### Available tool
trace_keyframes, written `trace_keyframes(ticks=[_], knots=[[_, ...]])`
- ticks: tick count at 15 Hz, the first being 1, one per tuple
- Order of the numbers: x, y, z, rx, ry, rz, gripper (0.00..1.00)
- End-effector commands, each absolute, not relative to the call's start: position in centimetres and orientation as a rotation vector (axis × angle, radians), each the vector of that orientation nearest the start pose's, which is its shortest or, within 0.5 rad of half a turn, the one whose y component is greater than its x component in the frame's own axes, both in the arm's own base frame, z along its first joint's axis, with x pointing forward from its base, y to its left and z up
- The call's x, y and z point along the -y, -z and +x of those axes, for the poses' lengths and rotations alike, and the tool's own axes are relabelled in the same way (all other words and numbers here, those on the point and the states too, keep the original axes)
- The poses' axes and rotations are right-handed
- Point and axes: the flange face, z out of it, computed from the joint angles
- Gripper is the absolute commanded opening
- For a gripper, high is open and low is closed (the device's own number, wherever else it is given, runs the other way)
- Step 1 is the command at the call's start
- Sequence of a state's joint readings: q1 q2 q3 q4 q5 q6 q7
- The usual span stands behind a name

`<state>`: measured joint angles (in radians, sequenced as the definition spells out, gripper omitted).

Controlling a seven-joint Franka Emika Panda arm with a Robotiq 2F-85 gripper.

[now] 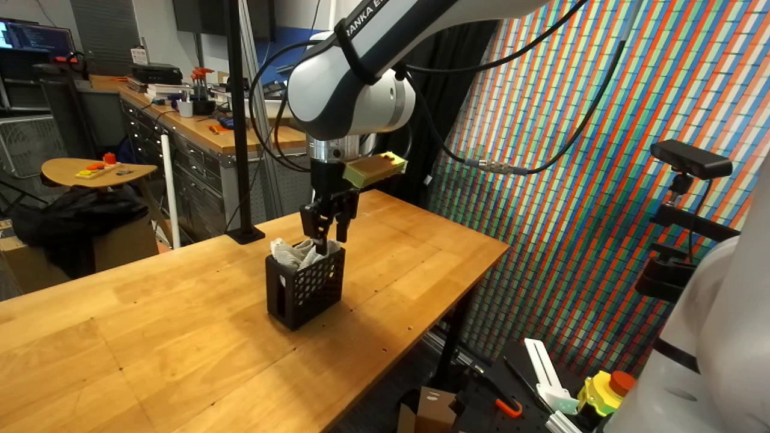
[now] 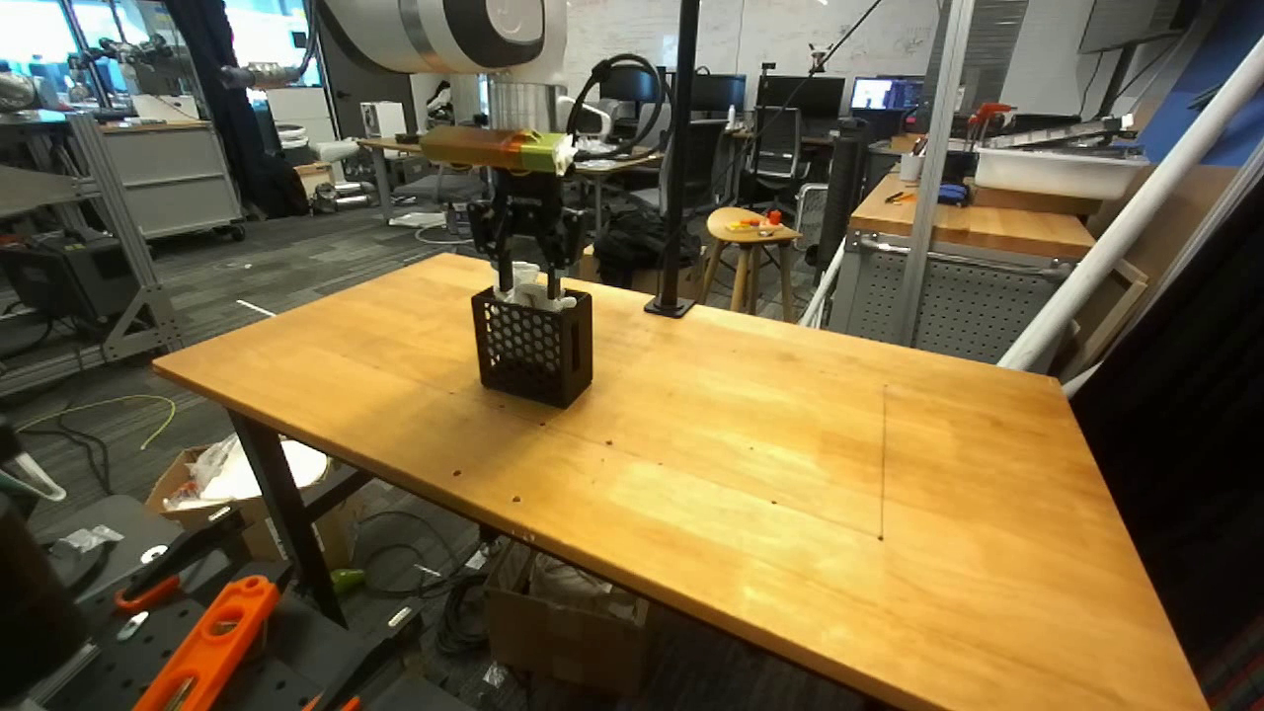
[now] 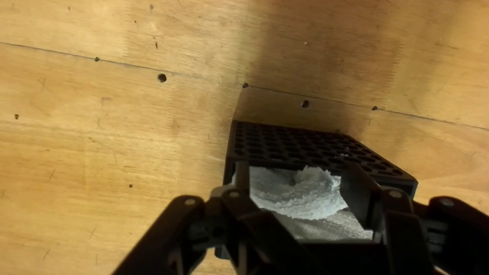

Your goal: Put the white towel in the black basket.

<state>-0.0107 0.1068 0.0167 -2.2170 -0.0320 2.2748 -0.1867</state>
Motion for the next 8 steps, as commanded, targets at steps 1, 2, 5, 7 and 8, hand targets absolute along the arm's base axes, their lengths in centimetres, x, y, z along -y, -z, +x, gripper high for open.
trace_keyframes(ticks=[1,2,5,7,8], knots=[[-0.77,-32.43,53.92,0.352,-0.032,-3.142,0.39],[-0.9,-32.37,54.01,0.356,-0.029,-3.142,0.34],[-1.05,-32.28,54.23,0.359,-0.019,-3.143,0.07],[-1.22,-32.19,54.35,0.368,-0.02,-3.144,0.0],[-1.38,-32.26,54.41,0.374,-0.018,-3.143,0.0]])
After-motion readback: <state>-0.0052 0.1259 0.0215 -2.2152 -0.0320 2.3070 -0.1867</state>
